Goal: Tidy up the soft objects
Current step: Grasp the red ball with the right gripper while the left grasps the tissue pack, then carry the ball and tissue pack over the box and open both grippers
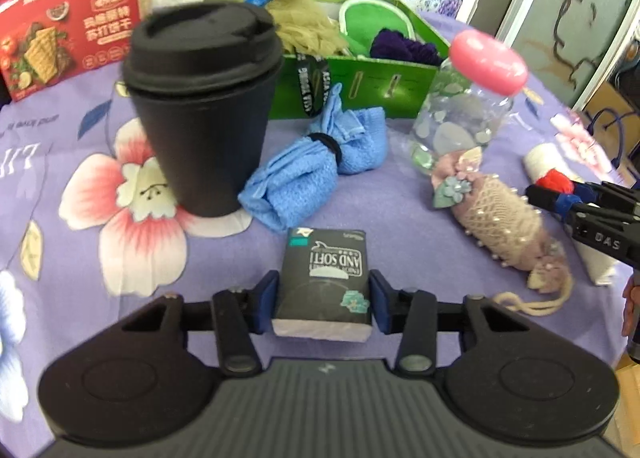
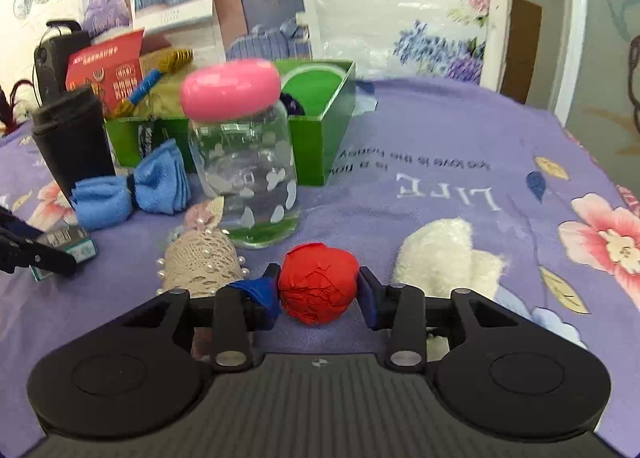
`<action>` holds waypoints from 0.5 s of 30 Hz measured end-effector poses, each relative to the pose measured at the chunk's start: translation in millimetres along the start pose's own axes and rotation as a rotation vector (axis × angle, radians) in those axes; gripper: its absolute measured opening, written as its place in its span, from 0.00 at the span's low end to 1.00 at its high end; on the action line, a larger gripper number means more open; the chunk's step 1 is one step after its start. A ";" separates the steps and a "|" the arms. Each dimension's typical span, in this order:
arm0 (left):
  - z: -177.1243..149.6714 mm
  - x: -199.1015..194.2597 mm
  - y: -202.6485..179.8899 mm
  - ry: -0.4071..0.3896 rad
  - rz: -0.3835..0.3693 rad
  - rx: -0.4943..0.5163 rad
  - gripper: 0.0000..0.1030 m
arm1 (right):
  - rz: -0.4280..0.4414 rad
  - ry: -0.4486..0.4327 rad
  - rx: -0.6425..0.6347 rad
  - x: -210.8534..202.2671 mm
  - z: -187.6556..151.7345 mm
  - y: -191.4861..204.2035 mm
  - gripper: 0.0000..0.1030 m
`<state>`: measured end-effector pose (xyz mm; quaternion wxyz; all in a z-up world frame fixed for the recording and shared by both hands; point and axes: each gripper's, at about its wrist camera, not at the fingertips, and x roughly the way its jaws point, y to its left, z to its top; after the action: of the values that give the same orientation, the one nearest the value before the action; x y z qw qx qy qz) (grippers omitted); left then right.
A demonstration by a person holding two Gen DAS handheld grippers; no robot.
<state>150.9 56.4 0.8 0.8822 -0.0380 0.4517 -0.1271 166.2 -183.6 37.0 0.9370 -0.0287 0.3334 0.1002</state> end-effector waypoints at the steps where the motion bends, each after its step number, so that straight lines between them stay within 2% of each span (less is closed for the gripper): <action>1: -2.1 -5.7 0.1 -0.009 0.006 0.000 0.44 | -0.005 -0.019 -0.001 -8.3 1.5 1.4 0.23; 6: -5.7 -30.7 3.4 -0.026 0.017 -0.019 0.44 | 0.007 -0.097 0.000 -41.8 13.7 10.5 0.23; 9: 4.5 -48.7 5.2 -0.055 0.005 -0.019 0.44 | 0.035 -0.150 -0.029 -54.7 28.8 20.1 0.23; 12: 30.4 -65.3 4.6 -0.101 -0.010 -0.006 0.44 | 0.067 -0.213 -0.058 -58.3 58.0 26.6 0.23; 15: 71.3 -79.2 2.0 -0.179 0.006 0.018 0.44 | 0.079 -0.270 -0.109 -50.2 97.0 32.5 0.24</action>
<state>164.5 75.4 104.9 0.9198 -0.0399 0.3700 -0.1244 181.5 -148.6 144.4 0.9657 -0.0526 0.1993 0.1579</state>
